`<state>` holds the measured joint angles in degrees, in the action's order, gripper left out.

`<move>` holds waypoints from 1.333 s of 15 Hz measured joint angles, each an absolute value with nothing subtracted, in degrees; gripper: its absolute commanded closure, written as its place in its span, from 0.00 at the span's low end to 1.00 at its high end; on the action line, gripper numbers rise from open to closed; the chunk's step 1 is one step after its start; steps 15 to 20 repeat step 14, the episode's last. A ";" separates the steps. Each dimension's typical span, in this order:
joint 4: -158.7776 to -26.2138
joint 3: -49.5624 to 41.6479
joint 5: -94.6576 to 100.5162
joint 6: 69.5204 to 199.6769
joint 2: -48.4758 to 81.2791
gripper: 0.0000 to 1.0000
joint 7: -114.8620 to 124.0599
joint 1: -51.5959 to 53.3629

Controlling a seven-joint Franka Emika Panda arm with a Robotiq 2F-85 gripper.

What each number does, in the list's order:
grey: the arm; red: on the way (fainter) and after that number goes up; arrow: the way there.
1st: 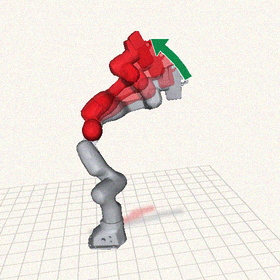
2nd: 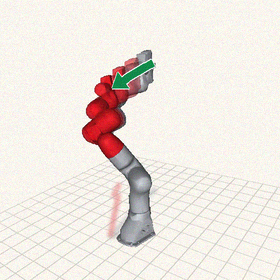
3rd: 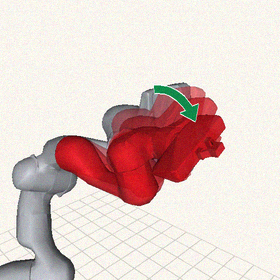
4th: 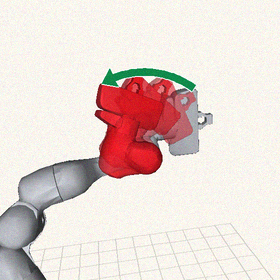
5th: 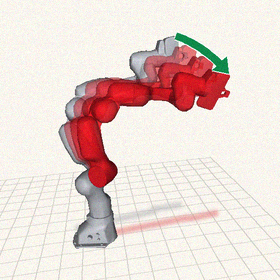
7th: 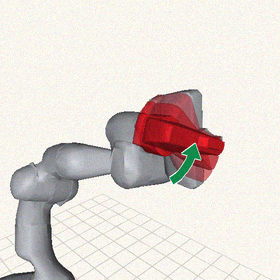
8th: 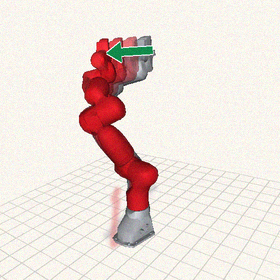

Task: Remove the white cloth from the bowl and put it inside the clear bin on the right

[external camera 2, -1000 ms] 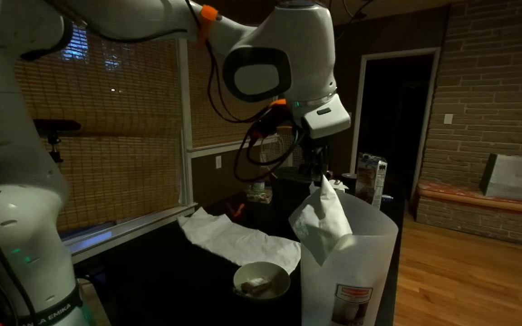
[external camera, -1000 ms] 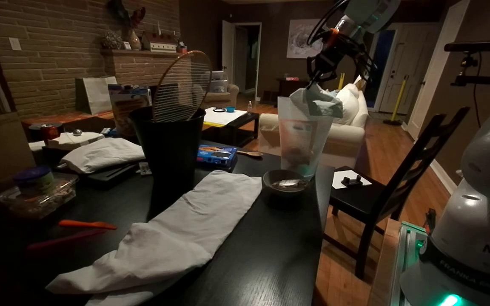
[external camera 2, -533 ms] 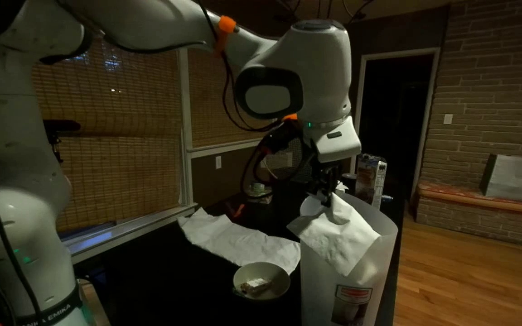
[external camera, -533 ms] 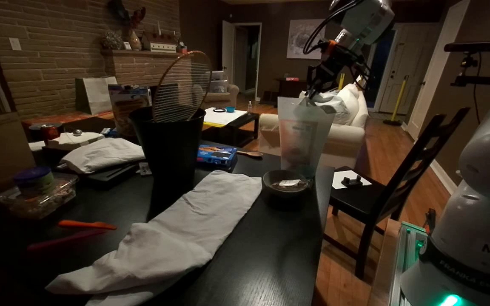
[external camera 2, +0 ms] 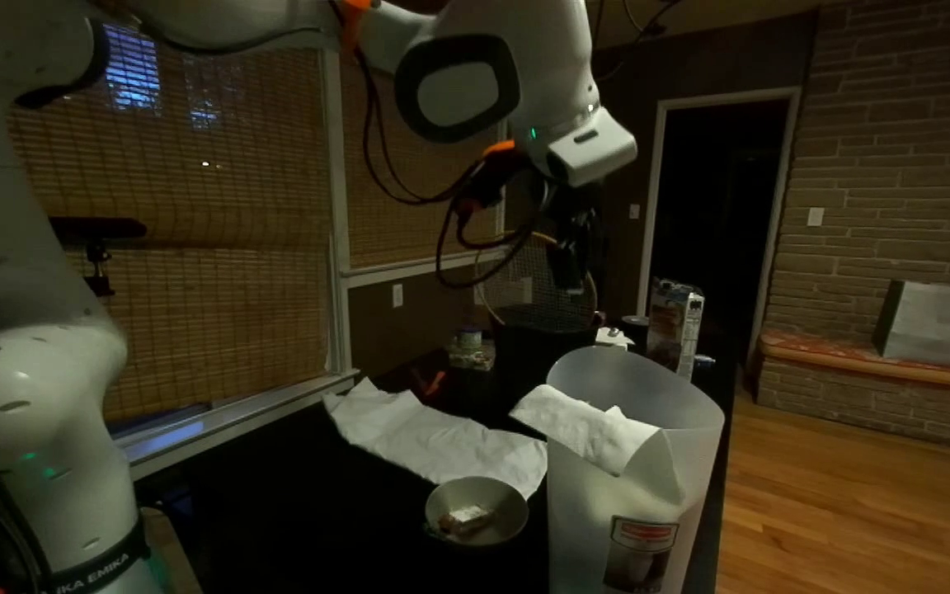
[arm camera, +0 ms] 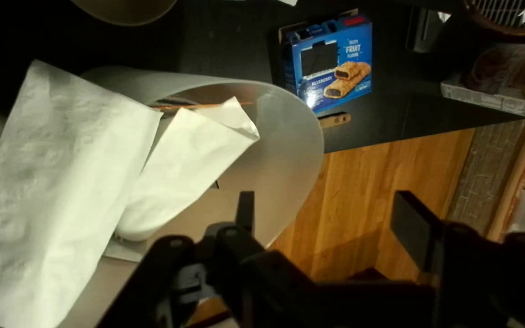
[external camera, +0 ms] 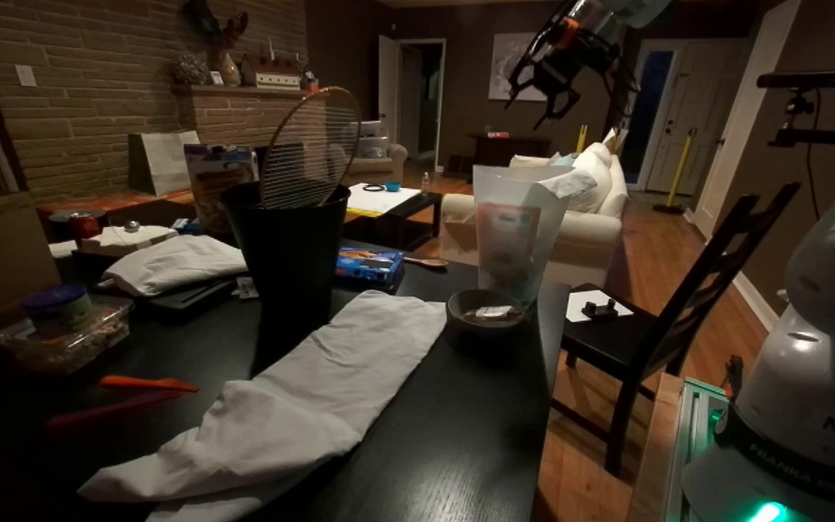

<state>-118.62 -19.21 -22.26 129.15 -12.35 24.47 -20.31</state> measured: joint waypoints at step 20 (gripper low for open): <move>-138.25 -7.10 -15.40 114.59 -25.64 0.00 20.78 -13.97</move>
